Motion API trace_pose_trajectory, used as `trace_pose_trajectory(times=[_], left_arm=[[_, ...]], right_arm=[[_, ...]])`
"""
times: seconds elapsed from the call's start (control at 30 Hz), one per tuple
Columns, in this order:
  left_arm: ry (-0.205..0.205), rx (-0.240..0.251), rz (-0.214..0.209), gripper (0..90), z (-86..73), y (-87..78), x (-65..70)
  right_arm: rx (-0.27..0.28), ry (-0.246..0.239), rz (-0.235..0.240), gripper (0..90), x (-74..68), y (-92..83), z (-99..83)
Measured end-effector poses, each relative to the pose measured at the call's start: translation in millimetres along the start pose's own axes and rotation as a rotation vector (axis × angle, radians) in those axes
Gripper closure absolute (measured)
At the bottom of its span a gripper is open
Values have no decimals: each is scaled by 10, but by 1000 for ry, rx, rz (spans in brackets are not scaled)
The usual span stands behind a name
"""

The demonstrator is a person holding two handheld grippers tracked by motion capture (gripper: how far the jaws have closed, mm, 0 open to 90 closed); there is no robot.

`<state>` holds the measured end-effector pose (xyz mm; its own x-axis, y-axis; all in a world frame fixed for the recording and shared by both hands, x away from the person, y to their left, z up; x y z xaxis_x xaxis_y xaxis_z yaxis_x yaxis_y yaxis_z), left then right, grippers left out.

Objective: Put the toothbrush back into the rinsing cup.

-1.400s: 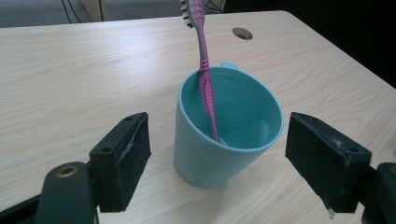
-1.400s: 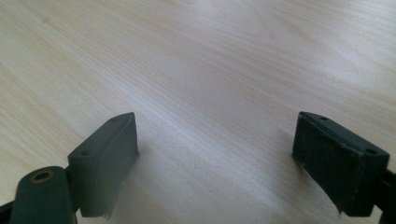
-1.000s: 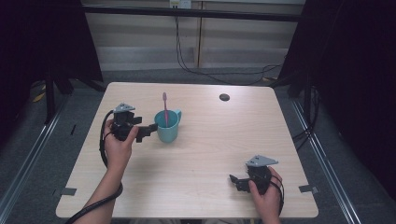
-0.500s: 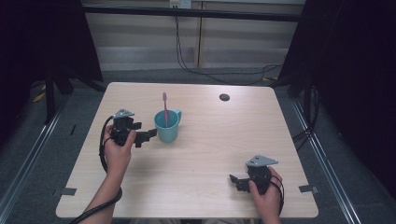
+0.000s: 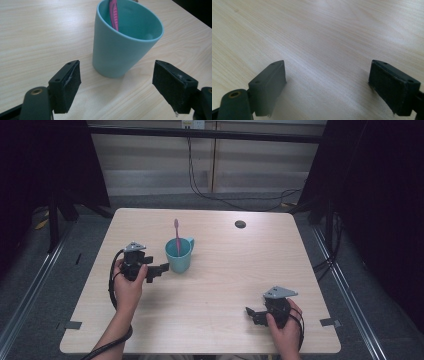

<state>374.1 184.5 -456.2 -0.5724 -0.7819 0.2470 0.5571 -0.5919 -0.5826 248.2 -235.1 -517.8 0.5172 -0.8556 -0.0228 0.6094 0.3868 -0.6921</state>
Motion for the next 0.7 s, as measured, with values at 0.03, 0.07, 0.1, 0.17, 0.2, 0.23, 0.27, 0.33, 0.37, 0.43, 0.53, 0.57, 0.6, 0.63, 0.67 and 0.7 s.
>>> trace_pose_trajectory(times=[0.03,0.07,0.1,0.17,0.2,0.23,0.27,0.33,0.37,0.43,0.53,0.57,0.6,0.63,0.67,0.7], left_arm=[[-5,-1,-1,227,-17,4,-2],[-8,-1,-2,228,-32,7,-6],[-11,-1,-3,228,-46,11,-9],[-11,-6,1,228,-65,13,-16],[-9,-5,1,229,-78,12,-21],[-12,-3,4,231,-89,11,-25],[-13,-7,4,232,-106,10,-34],[-15,-7,3,232,-124,13,-38],[-13,-11,4,232,-136,13,-41],[-12,-13,4,232,-162,17,-48],[-11,-17,0,232,-198,27,-48],[-10,-18,3,232,-209,30,-46],[-6,-20,1,232,-219,31,-46],[-6,-22,-3,232,-229,34,-43],[-4,-24,-4,232,-238,37,-41],[-3,-25,-4,232,-245,39,-39]], right_arm=[[-1,0,1,136,0,-1,0],[0,0,0,136,0,0,0],[-1,0,1,136,0,-1,0],[-1,0,1,136,0,-1,0],[-1,0,1,136,0,0,0],[-1,0,1,136,0,-1,0],[-1,0,1,136,0,0,0],[-1,0,1,136,0,-1,0],[-1,0,1,136,0,-1,0],[-1,0,1,136,0,-1,0],[-1,0,1,136,0,-1,0],[-1,0,1,135,0,-1,0],[0,0,0,136,0,0,0],[0,0,0,136,0,0,0],[-1,0,1,136,0,0,0],[-1,0,1,136,0,-1,0]])
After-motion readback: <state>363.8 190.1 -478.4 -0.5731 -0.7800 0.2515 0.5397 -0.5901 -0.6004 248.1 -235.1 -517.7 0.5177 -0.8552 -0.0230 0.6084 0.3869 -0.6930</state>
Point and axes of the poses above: each handheld gripper's, and its own axes: y roughly forward along the jaws, z roughly out of its top, x roughly to its right, the point moved 1 cm from there along y, roughly forward along the jaws
